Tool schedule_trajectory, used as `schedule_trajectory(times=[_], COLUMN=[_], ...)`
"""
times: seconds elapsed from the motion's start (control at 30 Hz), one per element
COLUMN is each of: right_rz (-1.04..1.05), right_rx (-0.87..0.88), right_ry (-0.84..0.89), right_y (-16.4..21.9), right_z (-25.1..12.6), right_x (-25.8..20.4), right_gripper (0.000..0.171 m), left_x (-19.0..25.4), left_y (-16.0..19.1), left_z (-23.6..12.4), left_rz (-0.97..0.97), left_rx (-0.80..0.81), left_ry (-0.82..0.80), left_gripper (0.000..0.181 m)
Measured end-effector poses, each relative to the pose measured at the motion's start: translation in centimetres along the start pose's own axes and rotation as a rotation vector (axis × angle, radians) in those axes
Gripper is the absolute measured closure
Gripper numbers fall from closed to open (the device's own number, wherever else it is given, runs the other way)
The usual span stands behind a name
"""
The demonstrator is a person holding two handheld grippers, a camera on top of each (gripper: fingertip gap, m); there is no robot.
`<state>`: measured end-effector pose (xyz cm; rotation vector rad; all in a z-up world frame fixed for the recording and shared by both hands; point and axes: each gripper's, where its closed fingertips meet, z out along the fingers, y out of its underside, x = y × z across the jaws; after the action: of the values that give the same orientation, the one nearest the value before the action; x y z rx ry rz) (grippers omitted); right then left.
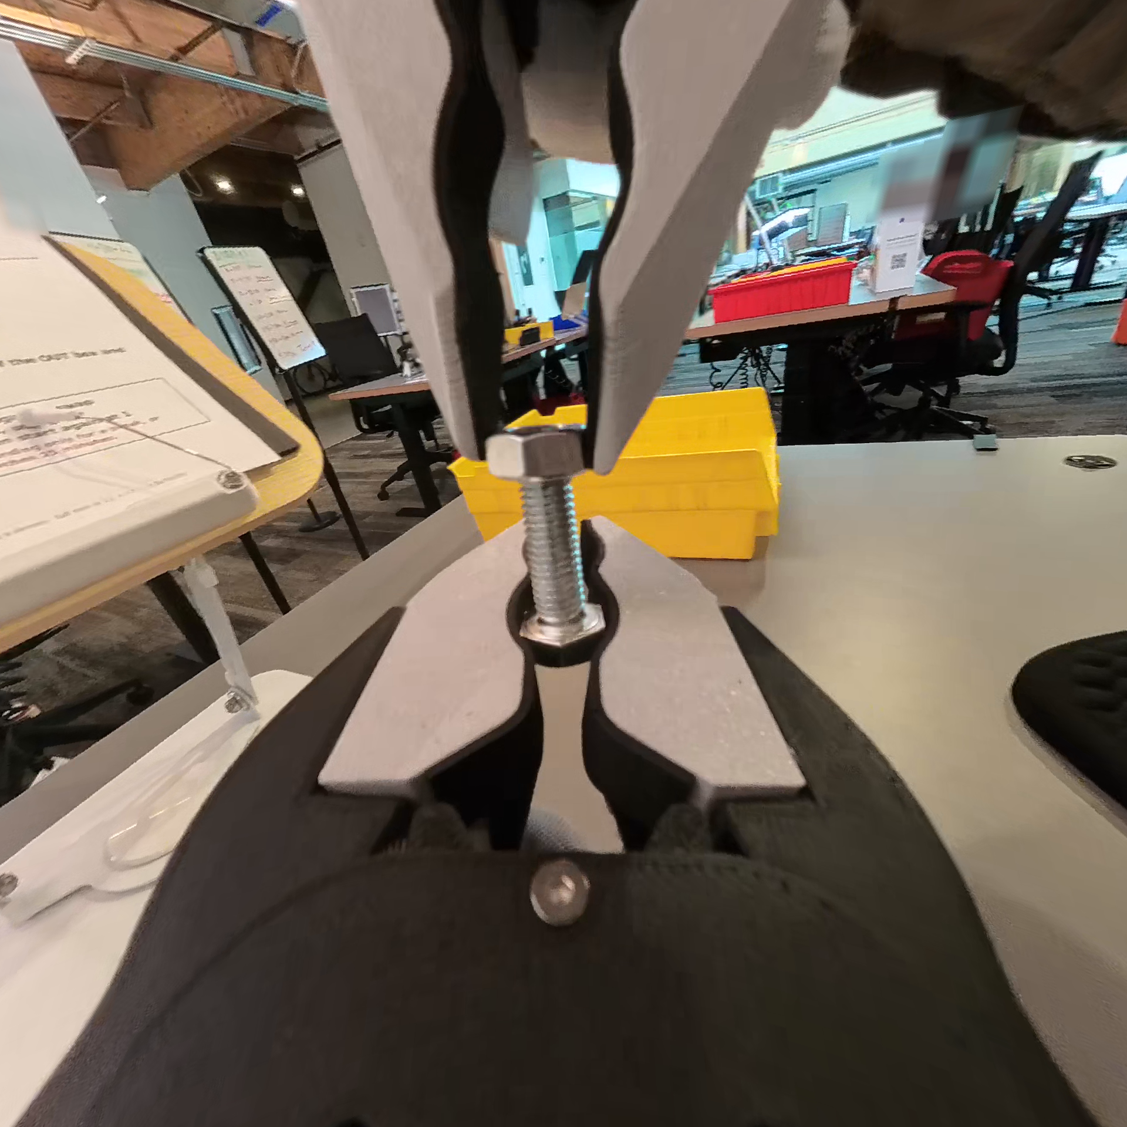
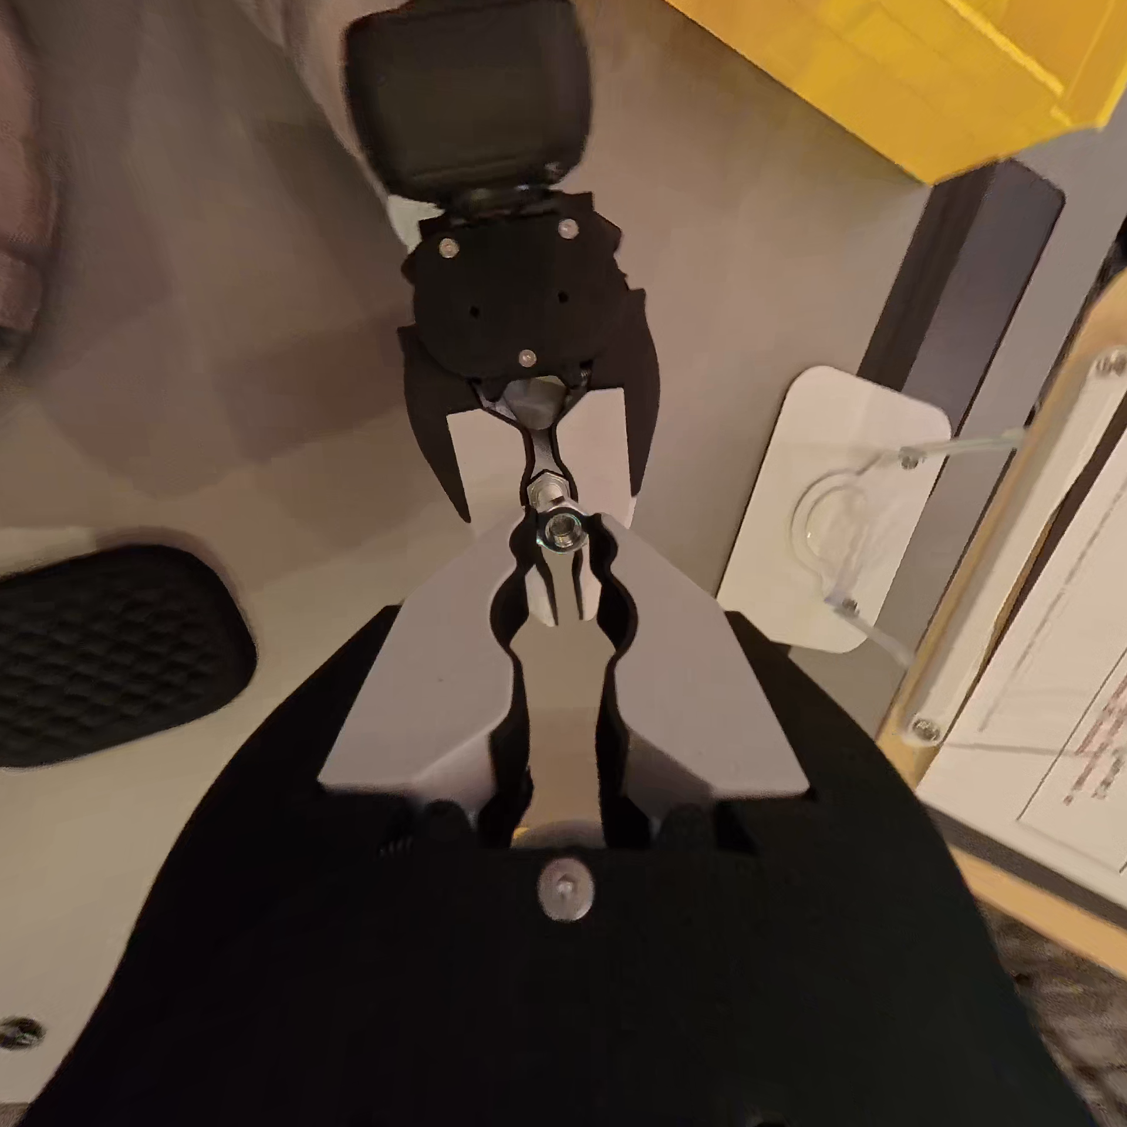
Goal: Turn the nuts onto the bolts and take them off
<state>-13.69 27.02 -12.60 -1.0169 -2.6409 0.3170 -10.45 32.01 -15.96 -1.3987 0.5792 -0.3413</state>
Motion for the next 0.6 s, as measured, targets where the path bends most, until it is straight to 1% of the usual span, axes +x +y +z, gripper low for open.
schedule_trajectory(times=[0.13, 0.27, 0.33, 0.37, 0.43, 0.47, 0.53, 0.57, 0.6], right_rz=[0.247, 0.598, 0.69, 0.696, 0.662, 0.614, 0.486, 0.371, 0.238], right_rx=[0.014, 0.054, 0.068, 0.064, 0.04, 0.047, 0.061, 0.085, 0.109], right_ry=[0.002, 0.007, 0.026, 0.031, 0.043, 0.038, 0.041, 0.044, 0.063], right_y=[0.2, 0.2, 0.4, 0.5, 0.9, 0.8, 0.3, -0.3, -1.0], right_z=[0.5, 0.8, 1.0, 0.9, 0.5, 0.1, -0.7, -1.2, -1.6], right_x=[0.5, 1.2, 1.3, 1.2, 1.0, 0.9, 0.7, 0.5, 0.4], right_gripper=[0.156, 0.156, 0.156, 0.156, 0.125, 0.12, 0.118, 0.117, 0.121], left_x=[-0.8, -1.6, -1.7, -1.6, -1.3, -1.2, -1.1, -0.9, -0.8], left_y=[0.6, 0.9, 1.1, 0.9, 0.3, 0.2, -0.2, -0.4, -0.5], left_z=[0.0, -0.1, -0.1, -0.1, -0.2, -0.2, -0.3, -0.4, -0.4], left_rz=[0.034, 0.026, 0.037, 0.044, 0.047, 0.051, 0.049, 0.042, 0.037], left_rx=[-0.019, -0.026, -0.032, -0.026, -0.01, -0.004, 0.012, 0.019, 0.026], left_ry=[-0.058, -0.098, -0.099, -0.096, -0.084, -0.079, -0.065, -0.051, -0.037], left_gripper=[0.171, 0.172, 0.171, 0.171, 0.171, 0.171, 0.171, 0.171, 0.171])
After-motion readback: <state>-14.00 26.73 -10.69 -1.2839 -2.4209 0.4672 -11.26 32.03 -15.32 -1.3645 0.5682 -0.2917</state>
